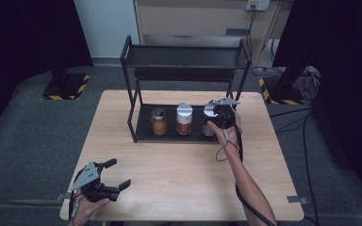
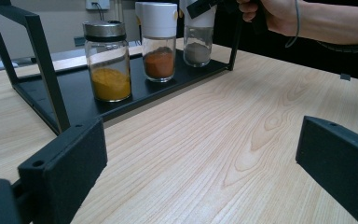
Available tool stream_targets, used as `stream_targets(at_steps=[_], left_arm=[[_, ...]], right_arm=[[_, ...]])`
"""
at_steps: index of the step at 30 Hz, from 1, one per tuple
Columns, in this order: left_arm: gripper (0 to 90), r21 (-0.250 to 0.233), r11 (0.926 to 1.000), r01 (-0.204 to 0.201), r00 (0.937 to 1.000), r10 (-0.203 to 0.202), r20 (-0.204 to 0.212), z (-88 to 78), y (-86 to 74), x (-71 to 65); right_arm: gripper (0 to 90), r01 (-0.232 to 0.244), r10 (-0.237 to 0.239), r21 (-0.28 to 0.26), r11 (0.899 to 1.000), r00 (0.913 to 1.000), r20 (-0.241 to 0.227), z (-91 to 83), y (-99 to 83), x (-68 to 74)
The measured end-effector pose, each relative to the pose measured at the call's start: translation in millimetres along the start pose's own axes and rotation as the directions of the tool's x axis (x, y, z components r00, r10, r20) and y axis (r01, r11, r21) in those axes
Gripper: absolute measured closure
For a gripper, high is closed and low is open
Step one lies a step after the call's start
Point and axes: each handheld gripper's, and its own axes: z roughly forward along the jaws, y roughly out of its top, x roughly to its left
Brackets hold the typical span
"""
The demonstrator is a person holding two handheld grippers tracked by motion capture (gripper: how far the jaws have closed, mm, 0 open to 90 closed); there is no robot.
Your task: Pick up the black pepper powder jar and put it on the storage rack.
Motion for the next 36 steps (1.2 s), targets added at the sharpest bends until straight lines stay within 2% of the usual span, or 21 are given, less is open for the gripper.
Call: stream_targets(at_steps=[22,25,32,36], left_arm=[[1.0,0.002,1.0,-0.001,1.0,0.001,0.002,0.4,0.2,0.1],[1.0,0.002,1.0,-0.001,1.0,0.001,0.002,0.6,0.2,0.0],[1.0,0.002,1.0,-0.003,1.0,0.003,0.002,0.5,0.4,-0.1],[1.0,0.001,1.0,-0.004,1.0,0.004,0.002,0.4,0.4,-0.1]], right_arm=[[30.6,-0.006,0.006,-0.004,1.0,1.0,0.001,4.4,-8.7,0.4],[30.6,-0.019,0.019,-0.007,1.0,0.9998,0.002,3.4,-10.6,0.7],[30.4,-0.011,0.011,-0.015,1.0,0.9999,0.005,3.6,-12.9,1.9],[22.9,-0.013,0.013,-0.036,0.999,0.9998,0.015,0.2,-13.6,3.7]])
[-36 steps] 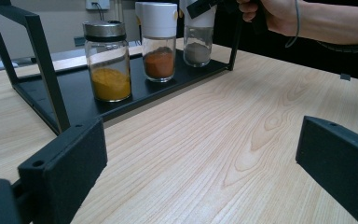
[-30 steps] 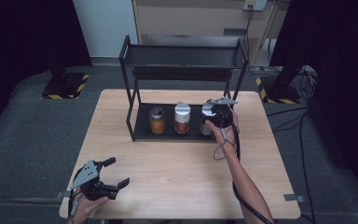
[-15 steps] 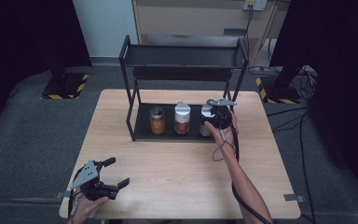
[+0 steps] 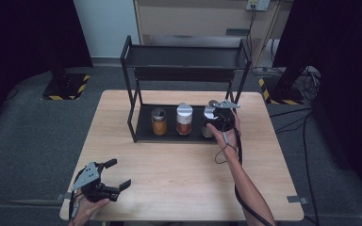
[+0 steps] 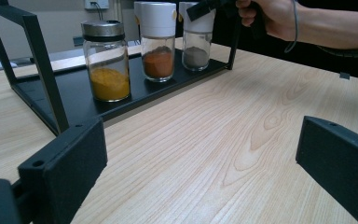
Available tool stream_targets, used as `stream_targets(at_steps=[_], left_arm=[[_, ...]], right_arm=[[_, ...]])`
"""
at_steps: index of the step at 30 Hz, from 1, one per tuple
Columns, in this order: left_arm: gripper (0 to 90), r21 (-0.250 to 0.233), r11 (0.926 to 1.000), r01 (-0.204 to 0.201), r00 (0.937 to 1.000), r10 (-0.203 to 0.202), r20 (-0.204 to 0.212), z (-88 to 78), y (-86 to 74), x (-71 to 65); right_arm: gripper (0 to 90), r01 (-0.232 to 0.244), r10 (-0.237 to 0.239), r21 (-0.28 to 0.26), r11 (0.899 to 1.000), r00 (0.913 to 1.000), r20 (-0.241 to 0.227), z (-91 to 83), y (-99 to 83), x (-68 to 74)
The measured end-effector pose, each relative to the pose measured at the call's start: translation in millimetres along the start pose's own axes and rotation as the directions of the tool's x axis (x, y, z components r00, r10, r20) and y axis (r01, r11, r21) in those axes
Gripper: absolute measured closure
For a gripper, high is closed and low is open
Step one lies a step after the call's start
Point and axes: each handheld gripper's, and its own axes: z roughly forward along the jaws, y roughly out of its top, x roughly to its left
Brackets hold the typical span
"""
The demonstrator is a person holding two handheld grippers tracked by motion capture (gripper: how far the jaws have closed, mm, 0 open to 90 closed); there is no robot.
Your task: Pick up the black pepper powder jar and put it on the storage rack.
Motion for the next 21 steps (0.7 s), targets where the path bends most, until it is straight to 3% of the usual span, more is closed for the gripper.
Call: stream_targets(at_steps=[8,14,21], left_arm=[[0.9,0.001,1.0,-0.003,1.0,0.003,-0.001,0.2,0.3,-0.4],[0.9,0.002,1.0,-0.003,1.0,0.003,-0.002,0.2,0.5,-0.6],[0.7,-0.001,1.0,-0.001,1.0,0.001,-0.008,-0.5,0.4,-1.1]], right_arm=[[7.4,0.021,-0.022,-0.037,0.999,0.9996,-0.019,-19.9,18.2,-3.5],[5.5,0.015,-0.018,-0.058,0.998,0.998,-0.061,-34.5,28.6,-6.9],[5.5,0.064,-0.073,-0.097,0.993,0.9924,-0.099,-59.1,41.4,-4.4]])
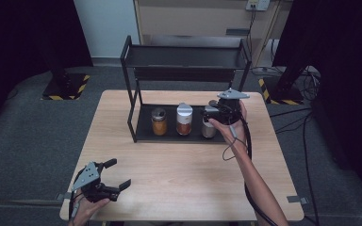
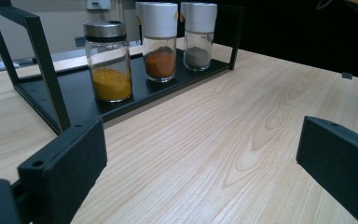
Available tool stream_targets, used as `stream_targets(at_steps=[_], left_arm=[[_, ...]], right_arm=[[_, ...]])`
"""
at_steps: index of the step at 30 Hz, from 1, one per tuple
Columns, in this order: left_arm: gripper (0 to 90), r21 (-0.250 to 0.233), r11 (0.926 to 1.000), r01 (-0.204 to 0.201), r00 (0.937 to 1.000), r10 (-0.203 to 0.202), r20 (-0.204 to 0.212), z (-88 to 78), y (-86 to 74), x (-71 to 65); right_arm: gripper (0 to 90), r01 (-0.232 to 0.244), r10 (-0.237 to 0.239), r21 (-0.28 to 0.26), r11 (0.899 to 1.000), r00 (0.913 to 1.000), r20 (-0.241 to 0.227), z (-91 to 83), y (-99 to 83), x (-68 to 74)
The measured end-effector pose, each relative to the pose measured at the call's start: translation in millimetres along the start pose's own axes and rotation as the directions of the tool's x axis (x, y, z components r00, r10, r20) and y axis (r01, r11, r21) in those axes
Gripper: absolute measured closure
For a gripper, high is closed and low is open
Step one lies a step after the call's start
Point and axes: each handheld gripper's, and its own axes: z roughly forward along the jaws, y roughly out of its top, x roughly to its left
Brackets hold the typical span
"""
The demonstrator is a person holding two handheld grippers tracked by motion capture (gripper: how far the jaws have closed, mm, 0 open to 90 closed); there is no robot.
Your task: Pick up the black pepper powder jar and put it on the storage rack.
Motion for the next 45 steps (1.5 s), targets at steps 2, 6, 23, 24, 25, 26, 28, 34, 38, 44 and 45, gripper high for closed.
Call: stream_targets(at_steps=[2,6,23,24,25,26,28,34,38,44,45], left_arm=[[0.5,0.0,1.0,0.0,1.0,0.0,-0.001,0.1,0.0,-0.2],[0.3,-0.001,1.0,0.001,1.0,-0.001,-0.003,-0.2,0.1,-0.4],[0.3,0.0,1.0,0.005,1.0,-0.005,0.0,-0.3,0.2,0.0],[0.3,0.0,1.0,0.004,1.0,-0.004,0.0,-0.5,0.2,0.0],[0.3,-0.001,1.0,0.005,1.0,-0.005,0.0,-0.6,0.1,0.0],[0.3,-0.001,1.0,0.006,1.0,-0.006,0.0,-0.5,0.0,0.2],[0.3,0.0,1.0,0.006,1.0,-0.006,-0.001,-0.5,0.1,0.2],[0.3,-0.003,0.9999,0.012,0.9999,-0.012,0.003,-0.3,-0.4,0.7],[0.3,0.0,1.0,0.01,0.9999,-0.01,0.003,-0.1,-0.1,0.6],[0.3,0.001,1.0,0.009,1.0,-0.009,0.001,-0.3,0.0,0.2],[0.3,0.001,1.0,0.009,1.0,-0.009,0.0,-0.4,0.0,0.2]], right_arm=[[5.5,0.012,-0.012,-0.006,1.0,0.9999,-0.01,-6.8,3.9,1.1],[5.5,0.025,-0.026,-0.026,0.999,0.9989,-0.039,-23.4,9.5,2.9],[5.8,0.073,-0.08,-0.088,0.993,0.9931,-0.085,-91.1,-5.5,9.3],[5.9,0.074,-0.082,-0.09,0.993,0.993,-0.086,-94.7,-8.1,9.2],[6.1,0.07,-0.078,-0.091,0.993,0.9931,-0.088,-98.3,-10.7,9.1],[6.1,0.072,-0.081,-0.091,0.993,0.9928,-0.089,-101.5,-13.3,8.7],[6.1,0.078,-0.086,-0.092,0.993,0.9929,-0.082,-107.7,-18.7,9.7],[6.2,0.072,-0.083,-0.118,0.99,0.9926,-0.089,-126.5,-38.5,11.2],[6.4,0.074,-0.085,-0.126,0.989,0.9928,-0.085,-139.1,-50.4,14.9],[6.4,0.056,-0.068,-0.145,0.988,0.9944,-0.081,-156.7,-70.4,17.3],[6.3,0.051,-0.063,-0.146,0.988,0.9949,-0.079,-159.1,-74.0,17.7]])
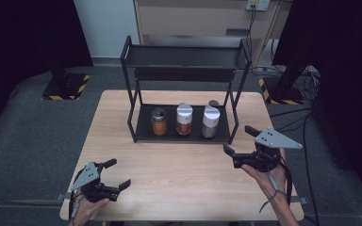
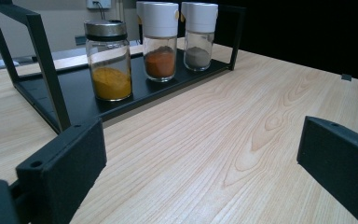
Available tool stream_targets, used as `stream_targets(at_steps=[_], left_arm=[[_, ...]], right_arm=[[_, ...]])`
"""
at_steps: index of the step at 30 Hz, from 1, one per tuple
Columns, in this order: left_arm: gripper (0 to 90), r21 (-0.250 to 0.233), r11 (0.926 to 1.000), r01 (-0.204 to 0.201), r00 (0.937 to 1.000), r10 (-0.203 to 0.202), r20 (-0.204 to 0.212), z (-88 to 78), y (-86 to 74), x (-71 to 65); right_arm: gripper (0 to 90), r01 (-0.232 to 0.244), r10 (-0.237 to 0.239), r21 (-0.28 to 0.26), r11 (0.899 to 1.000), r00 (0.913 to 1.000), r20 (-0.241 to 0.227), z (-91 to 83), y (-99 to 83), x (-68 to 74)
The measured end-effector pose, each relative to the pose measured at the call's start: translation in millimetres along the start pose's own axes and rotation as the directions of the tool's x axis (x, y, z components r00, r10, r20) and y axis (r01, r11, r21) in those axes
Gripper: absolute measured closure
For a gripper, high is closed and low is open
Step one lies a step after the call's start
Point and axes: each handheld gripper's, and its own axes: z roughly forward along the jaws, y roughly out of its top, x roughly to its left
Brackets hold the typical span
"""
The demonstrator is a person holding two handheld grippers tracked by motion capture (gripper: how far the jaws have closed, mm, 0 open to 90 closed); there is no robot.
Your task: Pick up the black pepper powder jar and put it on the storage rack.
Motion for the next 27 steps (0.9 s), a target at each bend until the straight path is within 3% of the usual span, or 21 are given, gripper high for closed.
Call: stream_targets(at_steps=[12,19,27], left_arm=[[0.3,0.0,1.0,-0.002,0.9999,0.002,-0.01,-1.2,0.2,-1.6],[0.3,-0.002,1.0,-0.005,0.9997,0.005,-0.026,-3.2,0.4,-5.0],[0.4,-0.002,0.9999,-0.012,0.9993,0.012,-0.035,-4.0,0.6,-7.2]], right_arm=[[4.8,-0.049,0.048,0.007,0.999,0.9946,0.091,-22.0,-45.2,8.2],[4.7,-0.076,0.075,0.007,0.997,0.9905,0.116,-29.5,-70.1,10.9],[4.7,-0.071,0.067,0.026,0.997,0.9896,0.128,-31.1,-89.7,13.0]])
